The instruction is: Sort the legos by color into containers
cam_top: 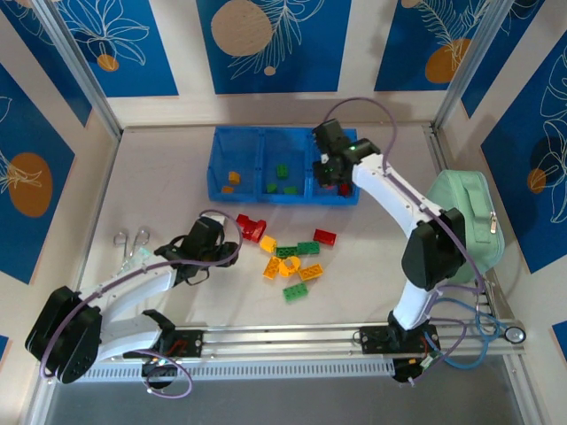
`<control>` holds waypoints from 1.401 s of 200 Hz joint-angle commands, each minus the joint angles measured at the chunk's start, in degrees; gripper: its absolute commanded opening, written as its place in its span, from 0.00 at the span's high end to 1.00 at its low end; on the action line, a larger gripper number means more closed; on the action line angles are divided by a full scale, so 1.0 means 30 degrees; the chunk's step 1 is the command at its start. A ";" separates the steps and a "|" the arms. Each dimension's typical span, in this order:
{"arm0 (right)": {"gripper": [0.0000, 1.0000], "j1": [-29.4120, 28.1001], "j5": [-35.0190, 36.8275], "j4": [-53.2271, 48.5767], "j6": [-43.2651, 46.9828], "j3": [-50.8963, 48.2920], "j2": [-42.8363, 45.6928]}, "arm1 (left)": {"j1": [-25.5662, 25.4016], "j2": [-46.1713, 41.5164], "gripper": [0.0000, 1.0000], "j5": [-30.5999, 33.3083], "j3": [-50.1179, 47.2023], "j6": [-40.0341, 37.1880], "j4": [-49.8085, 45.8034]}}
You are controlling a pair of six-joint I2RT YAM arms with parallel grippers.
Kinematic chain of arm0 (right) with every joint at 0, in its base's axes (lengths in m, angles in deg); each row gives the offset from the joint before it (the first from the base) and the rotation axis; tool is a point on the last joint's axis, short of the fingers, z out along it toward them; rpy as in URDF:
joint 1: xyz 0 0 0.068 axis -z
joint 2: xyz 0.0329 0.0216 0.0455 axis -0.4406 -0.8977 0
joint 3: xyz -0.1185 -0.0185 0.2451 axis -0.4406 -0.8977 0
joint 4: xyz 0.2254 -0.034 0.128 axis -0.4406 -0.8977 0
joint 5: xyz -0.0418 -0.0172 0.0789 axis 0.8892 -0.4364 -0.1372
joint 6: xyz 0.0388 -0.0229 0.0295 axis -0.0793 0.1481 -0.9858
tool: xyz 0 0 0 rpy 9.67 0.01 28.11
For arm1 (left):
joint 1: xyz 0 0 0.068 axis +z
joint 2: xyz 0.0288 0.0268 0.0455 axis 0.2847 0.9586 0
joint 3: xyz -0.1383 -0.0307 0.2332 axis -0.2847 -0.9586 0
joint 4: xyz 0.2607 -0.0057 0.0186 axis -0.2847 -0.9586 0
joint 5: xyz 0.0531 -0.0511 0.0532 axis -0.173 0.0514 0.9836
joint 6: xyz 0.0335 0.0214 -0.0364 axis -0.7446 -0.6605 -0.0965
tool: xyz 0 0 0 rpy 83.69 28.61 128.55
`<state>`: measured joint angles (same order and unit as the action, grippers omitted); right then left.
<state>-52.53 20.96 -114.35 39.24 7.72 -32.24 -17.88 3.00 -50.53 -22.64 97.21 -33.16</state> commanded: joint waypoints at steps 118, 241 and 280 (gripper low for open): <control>0.49 0.1914 -0.2572 -0.2396 -0.1301 0.7594 -0.6832 | -0.0365 -0.0353 0.43 0.0001 0.0264 0.0506 -0.0156; 0.45 0.0340 -0.2921 0.0983 -0.1793 -0.0178 0.1228 | 0.0055 0.2554 0.39 -0.1024 0.2893 0.0400 0.0420; 0.44 0.0094 -0.3396 0.2616 -0.2530 -0.4429 0.3490 | 0.0865 0.5322 0.39 -0.1926 0.5423 0.0020 -0.0162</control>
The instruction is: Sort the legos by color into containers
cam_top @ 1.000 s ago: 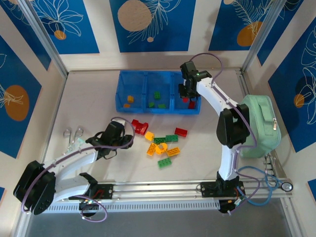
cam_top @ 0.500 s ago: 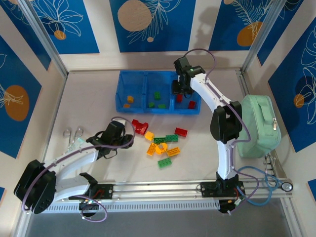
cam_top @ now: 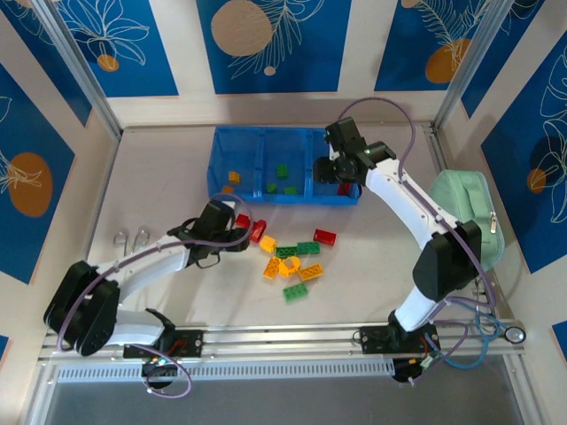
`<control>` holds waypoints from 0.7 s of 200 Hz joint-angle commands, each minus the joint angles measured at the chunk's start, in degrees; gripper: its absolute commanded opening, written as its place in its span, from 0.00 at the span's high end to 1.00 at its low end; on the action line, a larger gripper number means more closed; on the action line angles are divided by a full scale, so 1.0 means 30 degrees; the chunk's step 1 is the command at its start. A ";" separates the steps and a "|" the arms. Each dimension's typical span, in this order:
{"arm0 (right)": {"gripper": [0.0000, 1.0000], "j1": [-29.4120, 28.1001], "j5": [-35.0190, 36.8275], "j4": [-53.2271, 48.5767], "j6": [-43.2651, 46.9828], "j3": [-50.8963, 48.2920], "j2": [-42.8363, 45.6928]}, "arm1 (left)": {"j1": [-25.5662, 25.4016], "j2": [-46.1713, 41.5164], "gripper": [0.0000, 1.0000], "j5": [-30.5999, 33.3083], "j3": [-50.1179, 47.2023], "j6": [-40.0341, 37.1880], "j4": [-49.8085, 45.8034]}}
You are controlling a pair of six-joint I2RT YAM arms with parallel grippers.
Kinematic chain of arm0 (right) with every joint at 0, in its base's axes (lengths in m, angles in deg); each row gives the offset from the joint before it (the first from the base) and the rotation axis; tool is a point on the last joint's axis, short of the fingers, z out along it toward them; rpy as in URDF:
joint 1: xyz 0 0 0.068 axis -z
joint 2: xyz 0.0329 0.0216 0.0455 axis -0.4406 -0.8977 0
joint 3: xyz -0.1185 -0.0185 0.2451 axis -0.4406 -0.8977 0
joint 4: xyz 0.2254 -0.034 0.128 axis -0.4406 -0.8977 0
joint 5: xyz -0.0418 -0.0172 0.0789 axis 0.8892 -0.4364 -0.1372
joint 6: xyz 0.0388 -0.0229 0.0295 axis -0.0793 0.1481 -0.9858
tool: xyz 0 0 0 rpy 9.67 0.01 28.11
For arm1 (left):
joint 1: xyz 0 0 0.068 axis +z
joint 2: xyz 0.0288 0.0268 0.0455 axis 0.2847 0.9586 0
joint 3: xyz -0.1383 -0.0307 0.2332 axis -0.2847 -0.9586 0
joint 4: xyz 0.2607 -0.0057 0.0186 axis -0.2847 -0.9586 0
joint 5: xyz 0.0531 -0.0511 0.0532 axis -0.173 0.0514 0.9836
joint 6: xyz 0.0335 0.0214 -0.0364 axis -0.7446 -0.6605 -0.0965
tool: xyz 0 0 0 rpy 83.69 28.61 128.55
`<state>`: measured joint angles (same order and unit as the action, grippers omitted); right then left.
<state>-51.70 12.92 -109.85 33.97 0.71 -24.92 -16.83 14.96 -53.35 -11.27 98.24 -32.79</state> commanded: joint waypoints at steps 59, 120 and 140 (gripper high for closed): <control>0.44 -0.0181 -0.1078 0.2633 -0.1800 -0.6152 0.2584 | 0.0033 0.4994 0.46 -0.1112 0.5377 -0.1807 -0.1803; 0.45 -0.0005 -0.1231 0.3506 -0.2483 -0.8568 0.3779 | -0.1224 0.7644 0.51 -0.0400 0.7229 -0.2448 -0.3366; 0.45 0.0098 -0.1289 0.3708 -0.2713 -0.9195 0.4412 | -0.1527 0.8235 0.52 -0.0216 0.7562 -0.2477 -0.3626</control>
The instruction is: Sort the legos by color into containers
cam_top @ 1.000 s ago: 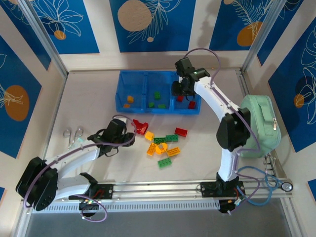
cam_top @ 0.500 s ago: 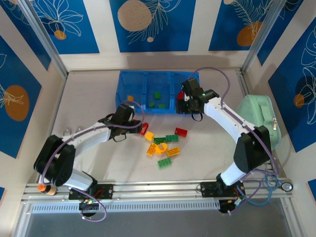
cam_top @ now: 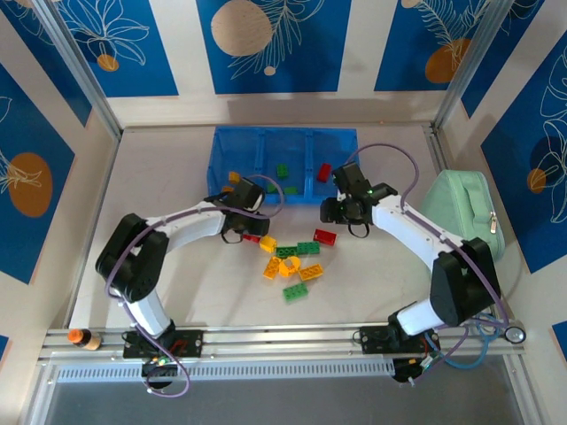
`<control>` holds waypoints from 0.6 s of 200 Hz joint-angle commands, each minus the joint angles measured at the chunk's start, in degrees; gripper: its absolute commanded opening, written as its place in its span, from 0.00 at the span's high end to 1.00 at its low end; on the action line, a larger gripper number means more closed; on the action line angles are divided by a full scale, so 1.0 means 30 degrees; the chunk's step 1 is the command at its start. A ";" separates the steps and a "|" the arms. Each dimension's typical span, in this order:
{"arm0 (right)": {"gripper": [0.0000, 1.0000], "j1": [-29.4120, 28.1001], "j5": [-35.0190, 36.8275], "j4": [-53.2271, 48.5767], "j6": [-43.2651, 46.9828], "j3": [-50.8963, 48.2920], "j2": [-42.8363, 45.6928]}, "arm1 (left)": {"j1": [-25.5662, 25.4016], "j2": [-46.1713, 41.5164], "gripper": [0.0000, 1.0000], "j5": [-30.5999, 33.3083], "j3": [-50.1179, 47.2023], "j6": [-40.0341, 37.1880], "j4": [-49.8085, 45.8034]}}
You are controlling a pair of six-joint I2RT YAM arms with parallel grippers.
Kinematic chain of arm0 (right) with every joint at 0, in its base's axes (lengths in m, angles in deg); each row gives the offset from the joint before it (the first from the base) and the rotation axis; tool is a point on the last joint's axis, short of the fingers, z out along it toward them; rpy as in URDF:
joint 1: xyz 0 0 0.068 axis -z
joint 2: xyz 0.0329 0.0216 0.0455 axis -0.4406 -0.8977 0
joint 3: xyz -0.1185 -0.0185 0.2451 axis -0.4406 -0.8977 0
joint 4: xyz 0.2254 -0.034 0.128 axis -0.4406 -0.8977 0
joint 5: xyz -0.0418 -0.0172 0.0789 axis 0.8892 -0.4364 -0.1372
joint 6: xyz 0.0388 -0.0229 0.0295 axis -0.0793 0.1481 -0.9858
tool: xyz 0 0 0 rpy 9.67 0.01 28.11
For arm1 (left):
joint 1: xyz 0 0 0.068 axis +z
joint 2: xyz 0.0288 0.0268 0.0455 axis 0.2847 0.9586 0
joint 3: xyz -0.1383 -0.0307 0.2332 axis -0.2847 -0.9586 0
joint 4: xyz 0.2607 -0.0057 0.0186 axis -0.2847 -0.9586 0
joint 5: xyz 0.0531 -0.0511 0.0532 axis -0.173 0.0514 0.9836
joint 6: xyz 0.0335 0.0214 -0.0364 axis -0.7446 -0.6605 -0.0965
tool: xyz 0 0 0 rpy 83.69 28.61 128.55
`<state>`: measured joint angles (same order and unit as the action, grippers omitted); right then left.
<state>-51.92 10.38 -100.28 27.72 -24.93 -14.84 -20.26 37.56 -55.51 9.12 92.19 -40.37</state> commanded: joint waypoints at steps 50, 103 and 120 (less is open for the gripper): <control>0.46 0.0476 -0.0551 0.0909 -0.1025 -0.2145 0.2560 | -0.0897 0.1734 0.60 0.1577 0.1580 -0.0695 -0.1972; 0.46 0.0884 -0.0461 0.0945 -0.1190 -0.3069 0.4040 | -0.1464 0.1875 0.72 0.2971 0.2073 -0.0971 -0.2906; 0.46 0.1019 -0.0560 0.1030 -0.1280 -0.3372 0.4401 | -0.1688 0.1678 0.73 0.3322 0.2388 -0.1070 -0.3268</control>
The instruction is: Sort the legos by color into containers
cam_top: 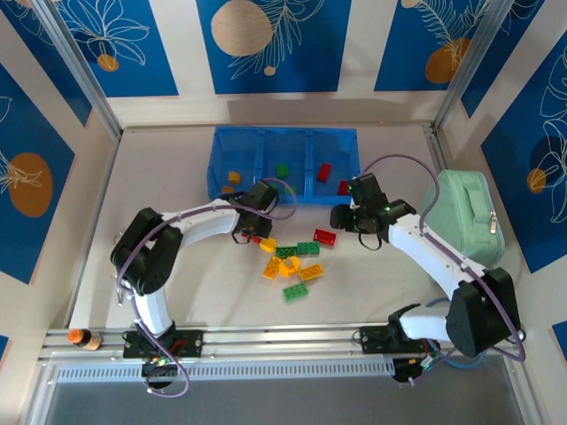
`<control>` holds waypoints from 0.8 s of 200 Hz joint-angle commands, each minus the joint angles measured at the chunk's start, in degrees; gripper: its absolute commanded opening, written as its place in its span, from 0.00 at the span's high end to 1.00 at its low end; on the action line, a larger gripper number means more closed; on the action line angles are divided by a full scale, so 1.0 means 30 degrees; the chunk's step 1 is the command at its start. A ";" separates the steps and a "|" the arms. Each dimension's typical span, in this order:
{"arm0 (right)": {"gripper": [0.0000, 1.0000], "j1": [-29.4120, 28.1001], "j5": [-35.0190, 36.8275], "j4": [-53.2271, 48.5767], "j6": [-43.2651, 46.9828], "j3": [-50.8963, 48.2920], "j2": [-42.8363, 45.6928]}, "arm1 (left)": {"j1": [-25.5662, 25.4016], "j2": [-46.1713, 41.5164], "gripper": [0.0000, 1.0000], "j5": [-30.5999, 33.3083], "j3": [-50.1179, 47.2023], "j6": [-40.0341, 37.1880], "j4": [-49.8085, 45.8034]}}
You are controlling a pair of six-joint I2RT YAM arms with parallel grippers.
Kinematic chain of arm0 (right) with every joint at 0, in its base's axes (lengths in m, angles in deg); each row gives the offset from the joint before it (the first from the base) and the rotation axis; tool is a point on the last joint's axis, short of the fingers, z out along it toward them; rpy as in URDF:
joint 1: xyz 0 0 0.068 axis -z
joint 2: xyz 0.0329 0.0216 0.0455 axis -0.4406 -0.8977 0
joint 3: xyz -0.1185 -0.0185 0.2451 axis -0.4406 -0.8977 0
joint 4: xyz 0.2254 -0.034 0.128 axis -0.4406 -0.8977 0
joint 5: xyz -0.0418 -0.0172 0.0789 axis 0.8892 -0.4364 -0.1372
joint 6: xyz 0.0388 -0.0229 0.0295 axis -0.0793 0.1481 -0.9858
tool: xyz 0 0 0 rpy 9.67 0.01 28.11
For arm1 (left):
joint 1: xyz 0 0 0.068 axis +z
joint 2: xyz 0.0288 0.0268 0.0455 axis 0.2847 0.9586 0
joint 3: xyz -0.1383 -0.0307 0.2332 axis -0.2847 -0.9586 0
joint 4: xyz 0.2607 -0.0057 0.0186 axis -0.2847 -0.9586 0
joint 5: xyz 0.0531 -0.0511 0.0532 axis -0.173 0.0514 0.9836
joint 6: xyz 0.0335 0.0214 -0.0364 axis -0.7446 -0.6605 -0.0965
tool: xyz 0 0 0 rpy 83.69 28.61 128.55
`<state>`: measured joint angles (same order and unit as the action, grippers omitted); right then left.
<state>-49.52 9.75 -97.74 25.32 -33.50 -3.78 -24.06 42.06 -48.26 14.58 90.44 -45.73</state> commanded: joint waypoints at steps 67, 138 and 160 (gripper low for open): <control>0.46 0.0577 -0.0367 0.0302 -0.0714 -0.1556 0.1632 | -0.1004 -0.0938 0.75 0.1551 0.2119 -0.0854 -0.2568; 0.48 0.1744 0.0365 -0.0581 -0.2163 -0.3307 0.2555 | -0.1002 -0.0136 0.75 -0.1696 0.6837 -0.1226 -0.2161; 0.47 0.1725 -0.0062 -0.0327 -0.2448 -0.3984 0.3013 | -0.1017 0.1226 0.75 -0.2792 0.9514 -0.1413 -0.2423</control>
<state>-44.38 10.43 -97.98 20.38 -43.40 3.06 -26.62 41.69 -51.03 35.28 87.64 -52.18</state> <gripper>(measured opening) 0.526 0.254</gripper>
